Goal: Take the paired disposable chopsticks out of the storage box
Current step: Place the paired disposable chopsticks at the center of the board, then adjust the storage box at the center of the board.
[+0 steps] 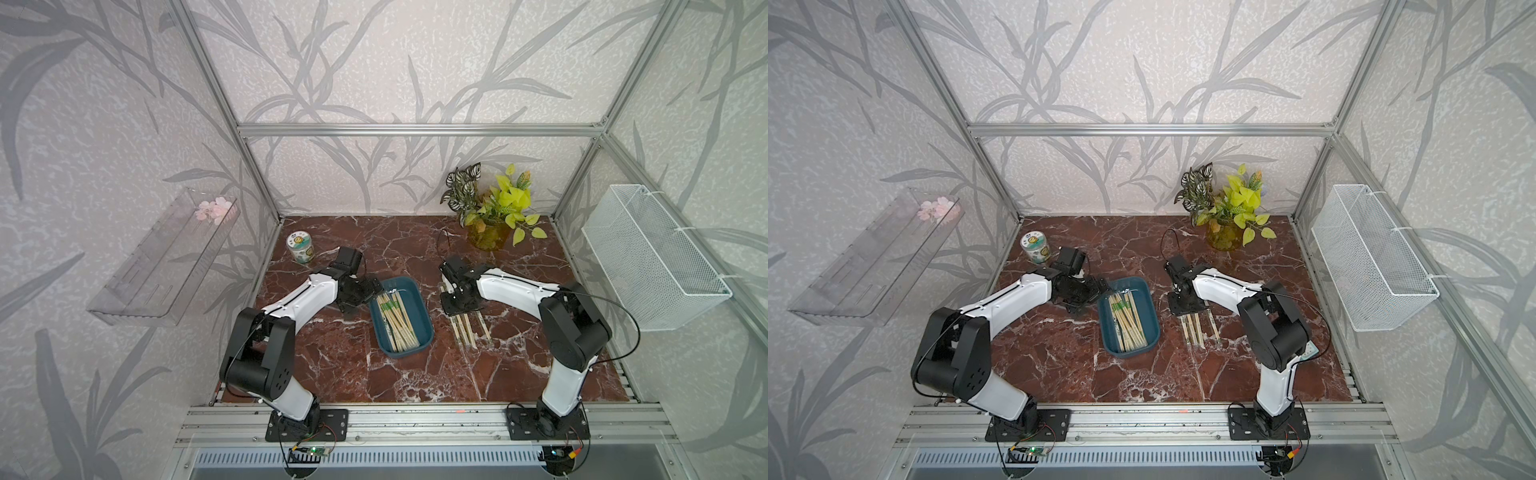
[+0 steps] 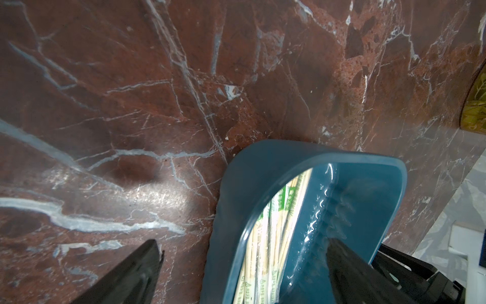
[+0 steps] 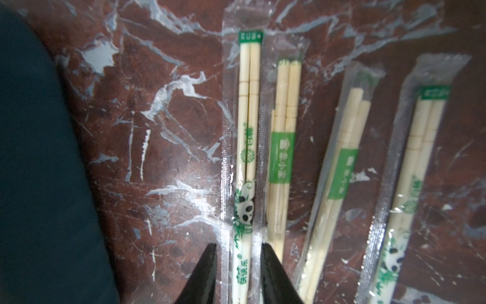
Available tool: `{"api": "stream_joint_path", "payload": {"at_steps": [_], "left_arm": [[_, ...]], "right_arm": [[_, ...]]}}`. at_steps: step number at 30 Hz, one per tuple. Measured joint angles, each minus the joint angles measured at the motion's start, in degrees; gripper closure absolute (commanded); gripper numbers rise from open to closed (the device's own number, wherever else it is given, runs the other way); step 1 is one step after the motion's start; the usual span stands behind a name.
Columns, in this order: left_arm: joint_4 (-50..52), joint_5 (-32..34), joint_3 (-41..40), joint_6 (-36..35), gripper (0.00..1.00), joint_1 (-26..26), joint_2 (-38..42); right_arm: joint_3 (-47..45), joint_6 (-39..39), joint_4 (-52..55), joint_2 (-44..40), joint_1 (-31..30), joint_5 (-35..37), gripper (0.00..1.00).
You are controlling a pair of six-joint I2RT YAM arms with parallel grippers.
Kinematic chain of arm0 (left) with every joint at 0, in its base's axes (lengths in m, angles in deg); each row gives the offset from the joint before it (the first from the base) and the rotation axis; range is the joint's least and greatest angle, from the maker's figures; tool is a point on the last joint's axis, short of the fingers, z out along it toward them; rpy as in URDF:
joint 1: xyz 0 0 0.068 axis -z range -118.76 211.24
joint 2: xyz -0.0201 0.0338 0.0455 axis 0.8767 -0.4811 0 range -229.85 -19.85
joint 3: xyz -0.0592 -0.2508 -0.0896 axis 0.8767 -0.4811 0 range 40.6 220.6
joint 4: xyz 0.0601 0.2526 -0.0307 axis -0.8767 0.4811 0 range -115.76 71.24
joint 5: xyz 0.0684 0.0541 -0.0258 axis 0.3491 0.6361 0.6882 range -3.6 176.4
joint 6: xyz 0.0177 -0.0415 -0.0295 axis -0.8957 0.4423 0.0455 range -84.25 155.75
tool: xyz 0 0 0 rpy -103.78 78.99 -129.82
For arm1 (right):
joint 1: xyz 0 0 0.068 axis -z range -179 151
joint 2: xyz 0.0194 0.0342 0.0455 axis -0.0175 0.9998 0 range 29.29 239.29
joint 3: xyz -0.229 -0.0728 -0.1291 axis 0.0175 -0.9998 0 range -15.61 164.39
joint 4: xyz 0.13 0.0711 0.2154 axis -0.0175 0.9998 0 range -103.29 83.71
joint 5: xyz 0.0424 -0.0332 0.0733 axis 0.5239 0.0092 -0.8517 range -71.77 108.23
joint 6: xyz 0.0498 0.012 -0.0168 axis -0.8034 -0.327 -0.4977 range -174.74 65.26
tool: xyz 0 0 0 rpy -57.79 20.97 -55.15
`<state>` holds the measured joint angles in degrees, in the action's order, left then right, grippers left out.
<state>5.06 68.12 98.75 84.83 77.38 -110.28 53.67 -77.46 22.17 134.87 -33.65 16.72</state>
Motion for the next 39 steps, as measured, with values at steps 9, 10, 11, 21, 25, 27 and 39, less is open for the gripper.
{"api": "stream_joint_path", "payload": {"at_steps": [9, 10, 11, 21, 25, 27, 39], "left_arm": [[0.0, 0.0, 0.0, -0.11, 0.01, 0.0, -0.2], [0.0, 0.0, 0.02, -0.13, 0.01, 0.0, -0.31], [0.0, -0.02, 0.09, -0.17, 0.01, 0.0, -0.42], [0.0, -0.02, 0.66, -0.55, 0.01, -0.02, -0.68], [0.09, 0.04, 0.76, -0.87, 0.01, -0.26, -0.68], [0.48, 0.17, 0.92, -1.16, 0.01, -0.74, -0.68], [1.46, 0.24, 1.01, -2.64, 0.01, -5.05, 0.37]], "right_arm": [[2.4, -2.23, 0.57, 0.0, -6.86, -0.42, 0.7], [2.75, -2.58, 0.61, 0.0, -7.65, -0.5, 0.7], [3.06, -2.84, 0.63, 0.0, -8.41, -0.59, 0.7], [3.21, -5.14, 0.94, -0.55, -10.62, -1.14, 0.69], [3.19, -5.14, 1.88, -1.86, -10.25, 0.2, 0.7], [3.23, -5.03, 2.49, -2.93, -10.12, 0.83, 0.7], [12.48, -2.58, 4.11, -5.09, -10.1, -0.09, 0.67]]}}
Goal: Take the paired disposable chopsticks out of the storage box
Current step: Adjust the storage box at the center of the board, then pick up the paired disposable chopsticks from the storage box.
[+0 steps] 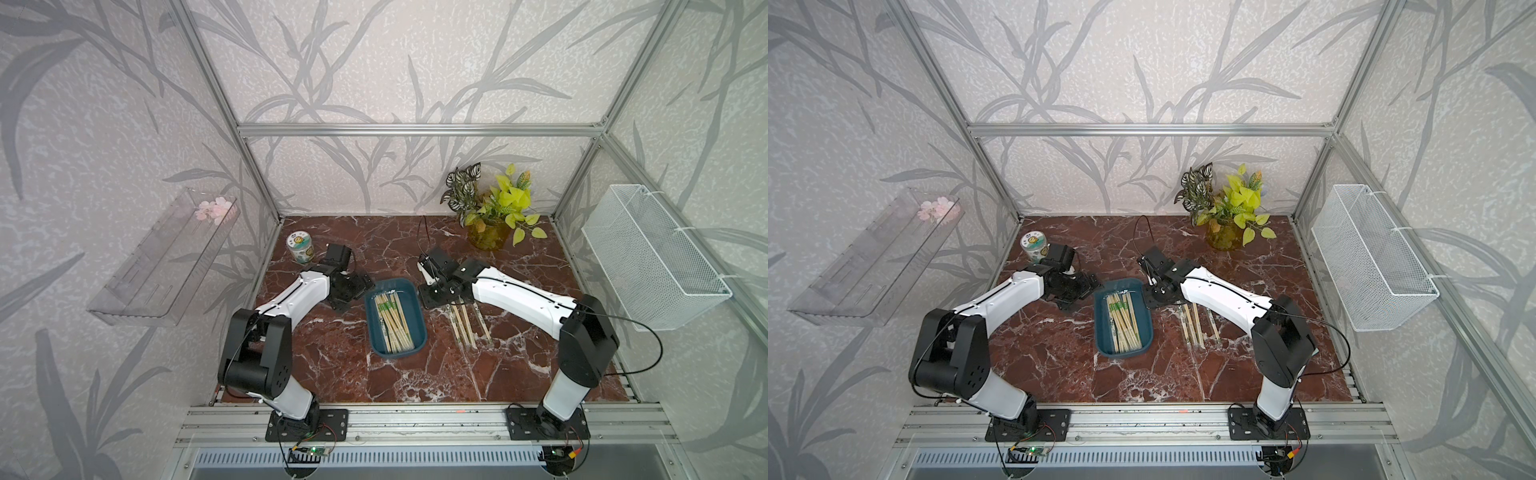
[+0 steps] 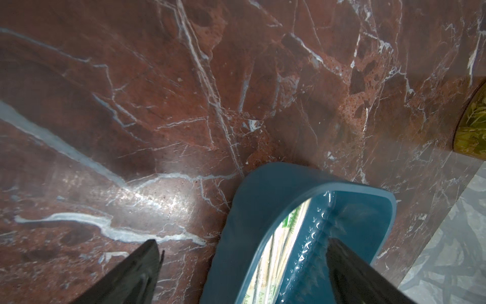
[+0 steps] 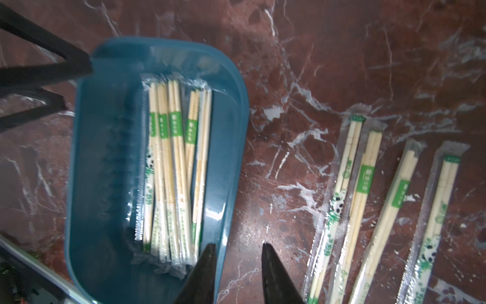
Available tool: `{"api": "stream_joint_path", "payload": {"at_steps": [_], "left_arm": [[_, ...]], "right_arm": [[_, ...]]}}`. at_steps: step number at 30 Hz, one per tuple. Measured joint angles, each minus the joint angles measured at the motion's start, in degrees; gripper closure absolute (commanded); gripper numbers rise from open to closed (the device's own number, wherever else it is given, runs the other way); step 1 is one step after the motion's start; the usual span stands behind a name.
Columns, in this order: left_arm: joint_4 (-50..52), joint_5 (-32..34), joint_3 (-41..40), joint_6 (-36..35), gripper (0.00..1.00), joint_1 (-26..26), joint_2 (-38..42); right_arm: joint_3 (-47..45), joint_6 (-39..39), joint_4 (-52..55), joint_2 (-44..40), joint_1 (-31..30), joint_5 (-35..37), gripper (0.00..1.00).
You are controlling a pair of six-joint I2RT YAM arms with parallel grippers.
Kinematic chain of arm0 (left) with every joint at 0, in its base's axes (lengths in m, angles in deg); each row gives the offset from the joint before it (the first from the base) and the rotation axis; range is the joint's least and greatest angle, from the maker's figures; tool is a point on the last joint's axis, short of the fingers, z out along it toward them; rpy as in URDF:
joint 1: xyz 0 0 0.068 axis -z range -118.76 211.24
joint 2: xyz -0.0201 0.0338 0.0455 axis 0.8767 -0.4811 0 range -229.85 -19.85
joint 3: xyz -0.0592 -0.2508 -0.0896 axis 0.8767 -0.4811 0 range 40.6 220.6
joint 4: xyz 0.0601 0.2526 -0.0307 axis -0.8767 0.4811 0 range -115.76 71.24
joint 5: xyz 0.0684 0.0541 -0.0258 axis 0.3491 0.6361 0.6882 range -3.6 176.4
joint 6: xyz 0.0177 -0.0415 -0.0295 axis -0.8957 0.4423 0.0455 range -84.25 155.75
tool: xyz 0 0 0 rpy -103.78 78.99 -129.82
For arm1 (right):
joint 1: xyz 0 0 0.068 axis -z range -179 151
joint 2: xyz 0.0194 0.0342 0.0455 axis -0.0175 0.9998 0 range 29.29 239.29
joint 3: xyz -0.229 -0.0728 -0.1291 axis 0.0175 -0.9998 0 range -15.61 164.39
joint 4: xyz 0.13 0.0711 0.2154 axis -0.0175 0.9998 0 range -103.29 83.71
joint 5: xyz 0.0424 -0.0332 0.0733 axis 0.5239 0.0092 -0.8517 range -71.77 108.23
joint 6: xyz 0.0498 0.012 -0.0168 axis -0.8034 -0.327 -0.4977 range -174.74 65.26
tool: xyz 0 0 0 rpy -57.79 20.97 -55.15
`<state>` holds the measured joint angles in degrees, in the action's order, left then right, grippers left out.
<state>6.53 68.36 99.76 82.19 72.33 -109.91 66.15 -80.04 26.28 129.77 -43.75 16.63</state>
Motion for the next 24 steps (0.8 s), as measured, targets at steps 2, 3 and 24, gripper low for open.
{"api": "stream_joint_path", "payload": {"at_steps": [2, 3, 24], "left_arm": [[0.17, -0.02, 0.0, -0.24, 0.01, -0.48, 0.37], [0.22, -0.04, 0.0, -0.31, 0.01, -0.59, 0.55], [0.26, -0.33, -2.01, -0.44, 0.01, -1.79, 3.06]], "right_arm": [[2.69, 0.48, 0.31, 0.72, -0.59, -0.57, 0.67], [3.93, 0.68, 0.39, 1.31, -0.94, -0.7, 0.66], [12.37, 2.29, 2.29, 19.82, -7.54, -3.23, 0.72]]}}
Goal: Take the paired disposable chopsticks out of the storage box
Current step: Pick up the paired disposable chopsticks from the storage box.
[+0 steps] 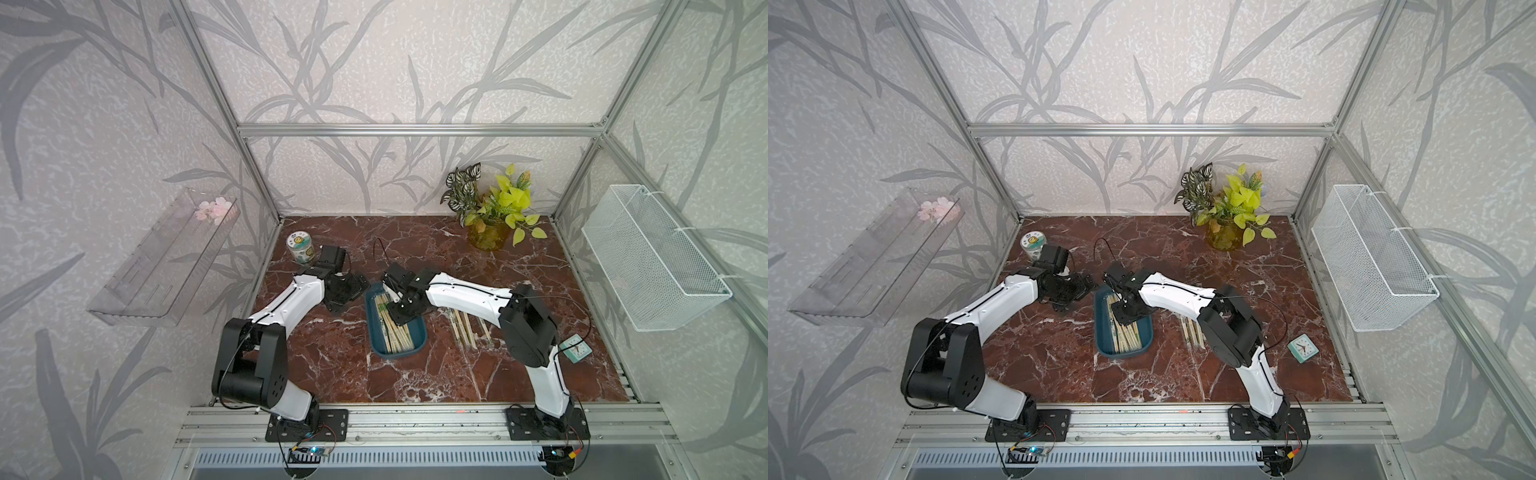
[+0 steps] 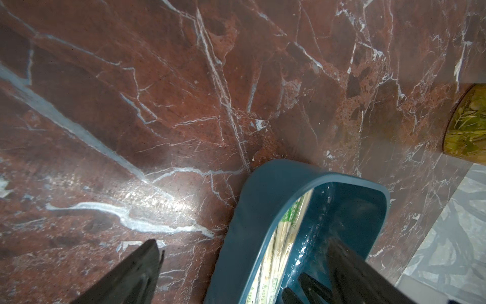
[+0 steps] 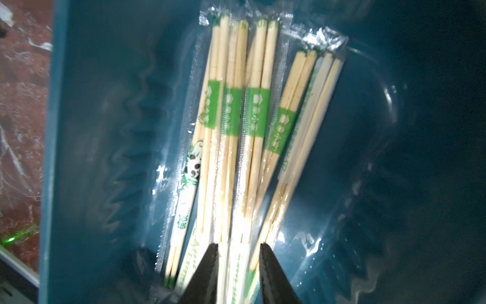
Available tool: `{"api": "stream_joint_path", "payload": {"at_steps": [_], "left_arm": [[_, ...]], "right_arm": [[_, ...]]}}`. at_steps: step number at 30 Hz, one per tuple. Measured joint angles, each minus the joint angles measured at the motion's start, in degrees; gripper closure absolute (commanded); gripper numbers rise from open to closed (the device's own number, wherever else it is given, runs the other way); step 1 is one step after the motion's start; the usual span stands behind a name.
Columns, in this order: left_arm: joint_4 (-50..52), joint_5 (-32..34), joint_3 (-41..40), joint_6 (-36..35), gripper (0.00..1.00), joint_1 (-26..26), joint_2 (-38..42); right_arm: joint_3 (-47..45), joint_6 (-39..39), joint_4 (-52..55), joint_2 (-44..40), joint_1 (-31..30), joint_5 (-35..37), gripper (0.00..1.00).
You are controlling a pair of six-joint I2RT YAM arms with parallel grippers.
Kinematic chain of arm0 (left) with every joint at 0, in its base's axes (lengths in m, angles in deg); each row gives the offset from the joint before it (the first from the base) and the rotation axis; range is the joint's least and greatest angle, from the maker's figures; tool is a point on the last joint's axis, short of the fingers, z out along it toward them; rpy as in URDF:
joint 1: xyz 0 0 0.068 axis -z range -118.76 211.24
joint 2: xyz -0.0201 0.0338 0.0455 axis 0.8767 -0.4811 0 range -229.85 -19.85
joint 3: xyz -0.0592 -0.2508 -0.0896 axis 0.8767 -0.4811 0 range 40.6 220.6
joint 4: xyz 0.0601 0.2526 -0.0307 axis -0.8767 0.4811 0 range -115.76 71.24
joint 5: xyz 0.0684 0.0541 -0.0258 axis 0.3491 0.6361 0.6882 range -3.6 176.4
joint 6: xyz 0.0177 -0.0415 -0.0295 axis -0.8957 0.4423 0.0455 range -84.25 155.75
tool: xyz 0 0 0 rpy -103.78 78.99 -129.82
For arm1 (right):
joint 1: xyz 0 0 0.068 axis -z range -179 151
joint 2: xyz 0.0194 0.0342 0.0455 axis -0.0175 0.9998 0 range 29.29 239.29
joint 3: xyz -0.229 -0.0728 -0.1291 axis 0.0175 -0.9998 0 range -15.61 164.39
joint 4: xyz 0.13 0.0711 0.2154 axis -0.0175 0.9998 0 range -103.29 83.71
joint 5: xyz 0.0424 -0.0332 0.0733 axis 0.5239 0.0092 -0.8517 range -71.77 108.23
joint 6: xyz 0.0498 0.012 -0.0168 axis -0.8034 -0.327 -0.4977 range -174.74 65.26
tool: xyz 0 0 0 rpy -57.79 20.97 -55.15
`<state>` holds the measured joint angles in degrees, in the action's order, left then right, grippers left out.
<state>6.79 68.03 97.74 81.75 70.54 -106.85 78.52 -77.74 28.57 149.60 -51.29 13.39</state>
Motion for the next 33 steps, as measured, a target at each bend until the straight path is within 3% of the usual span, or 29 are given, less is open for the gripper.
{"api": "stream_joint_path", "payload": {"at_steps": [24, 33], "left_arm": [[-0.13, -0.96, -0.7, -0.26, 0.01, 0.0, 0.24], [-0.2, -1.2, -1.01, -0.61, 0.01, -0.07, 0.24]], "right_arm": [[3.34, 0.57, 1.7, 5.95, 0.0, 0.76, 0.75], [4.28, 0.39, 2.12, 6.45, 0.0, 0.9, 0.84]]}}
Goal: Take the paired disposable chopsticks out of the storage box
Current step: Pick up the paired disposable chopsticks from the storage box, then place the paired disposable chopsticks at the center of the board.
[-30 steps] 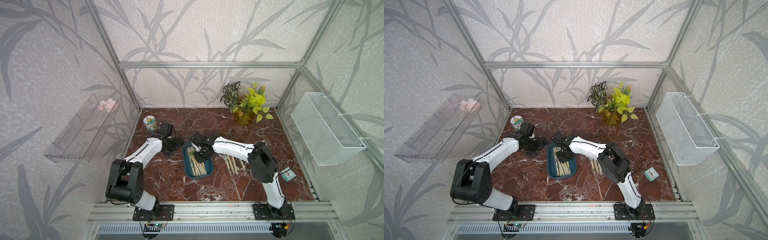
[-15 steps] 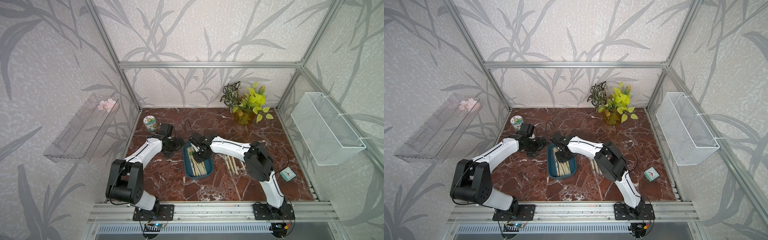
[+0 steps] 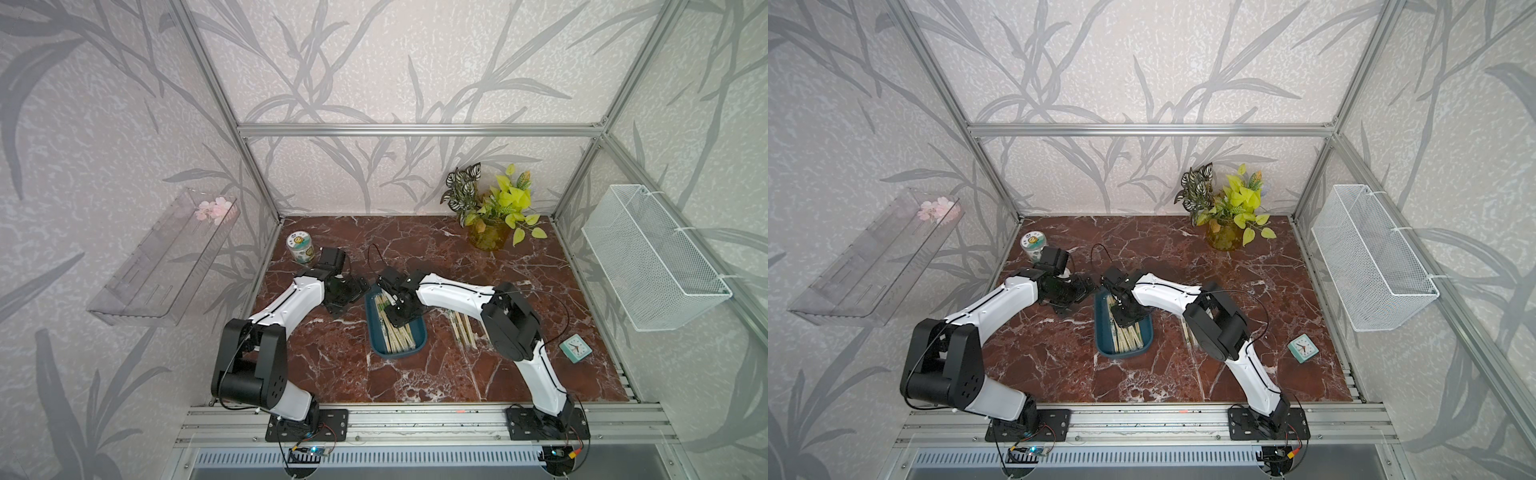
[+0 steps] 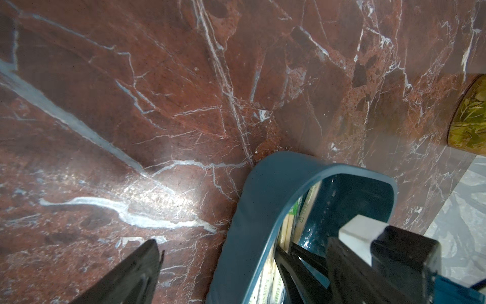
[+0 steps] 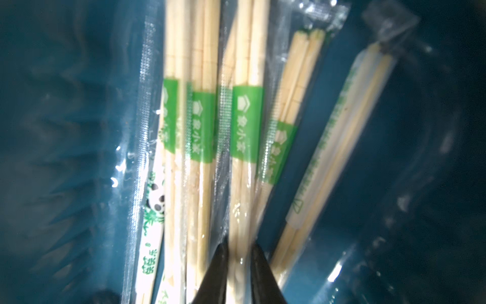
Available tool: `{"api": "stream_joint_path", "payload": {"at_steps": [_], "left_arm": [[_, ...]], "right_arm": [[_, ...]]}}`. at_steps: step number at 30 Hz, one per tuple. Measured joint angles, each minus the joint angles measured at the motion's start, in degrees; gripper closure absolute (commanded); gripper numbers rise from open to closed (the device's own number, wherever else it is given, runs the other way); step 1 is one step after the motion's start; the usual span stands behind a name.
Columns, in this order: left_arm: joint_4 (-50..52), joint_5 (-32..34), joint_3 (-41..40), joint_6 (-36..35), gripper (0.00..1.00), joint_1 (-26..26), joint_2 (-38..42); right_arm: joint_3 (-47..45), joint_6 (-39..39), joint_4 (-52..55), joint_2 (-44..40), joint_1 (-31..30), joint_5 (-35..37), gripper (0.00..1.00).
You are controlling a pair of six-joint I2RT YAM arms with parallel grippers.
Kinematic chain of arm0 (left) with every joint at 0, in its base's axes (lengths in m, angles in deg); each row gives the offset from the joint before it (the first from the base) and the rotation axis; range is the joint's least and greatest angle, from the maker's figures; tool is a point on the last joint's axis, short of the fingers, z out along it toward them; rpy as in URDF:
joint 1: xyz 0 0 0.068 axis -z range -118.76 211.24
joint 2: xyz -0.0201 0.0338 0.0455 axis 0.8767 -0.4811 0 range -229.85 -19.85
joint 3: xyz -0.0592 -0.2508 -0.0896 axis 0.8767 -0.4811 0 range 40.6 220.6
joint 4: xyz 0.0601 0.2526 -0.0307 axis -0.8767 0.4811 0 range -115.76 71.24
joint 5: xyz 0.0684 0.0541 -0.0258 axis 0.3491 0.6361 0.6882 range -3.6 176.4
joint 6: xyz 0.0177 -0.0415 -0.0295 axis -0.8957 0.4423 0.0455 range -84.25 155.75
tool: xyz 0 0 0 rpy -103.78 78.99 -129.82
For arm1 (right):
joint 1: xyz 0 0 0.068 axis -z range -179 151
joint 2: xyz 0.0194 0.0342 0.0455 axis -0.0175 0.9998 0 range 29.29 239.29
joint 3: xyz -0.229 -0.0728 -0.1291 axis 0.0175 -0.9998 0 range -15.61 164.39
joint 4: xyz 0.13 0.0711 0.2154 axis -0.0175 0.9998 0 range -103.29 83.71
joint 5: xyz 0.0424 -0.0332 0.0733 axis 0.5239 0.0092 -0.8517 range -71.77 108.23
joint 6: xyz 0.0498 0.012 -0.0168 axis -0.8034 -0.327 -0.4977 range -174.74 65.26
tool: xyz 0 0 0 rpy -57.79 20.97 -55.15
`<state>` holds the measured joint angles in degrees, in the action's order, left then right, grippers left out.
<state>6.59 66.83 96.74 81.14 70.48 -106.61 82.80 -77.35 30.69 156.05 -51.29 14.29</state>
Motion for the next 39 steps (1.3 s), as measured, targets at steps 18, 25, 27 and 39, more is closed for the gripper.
{"api": "stream_joint_path", "payload": {"at_steps": [18, 25, 27, 39], "left_arm": [[-0.07, -0.09, 0.0, -0.39, 0.01, -0.04, 0.0], [-0.07, -0.09, 0.0, -0.37, 0.01, -0.04, 0.0], [-0.07, -0.09, 0.0, -0.39, 0.01, -0.04, 0.0], [0.02, -0.15, 0.0, -0.42, 0.01, -0.04, 0.07]], "right_arm": [[-0.85, -2.01, -0.09, -6.12, 0.13, -0.61, 0.96], [-1.92, -2.95, -0.76, -6.84, 0.72, -1.9, 1.0], [-2.93, -3.72, -1.2, -7.5, 1.2, -2.58, 1.0], [-11.21, -8.52, -6.08, -20.85, 7.1, -6.64, 1.0]]}}
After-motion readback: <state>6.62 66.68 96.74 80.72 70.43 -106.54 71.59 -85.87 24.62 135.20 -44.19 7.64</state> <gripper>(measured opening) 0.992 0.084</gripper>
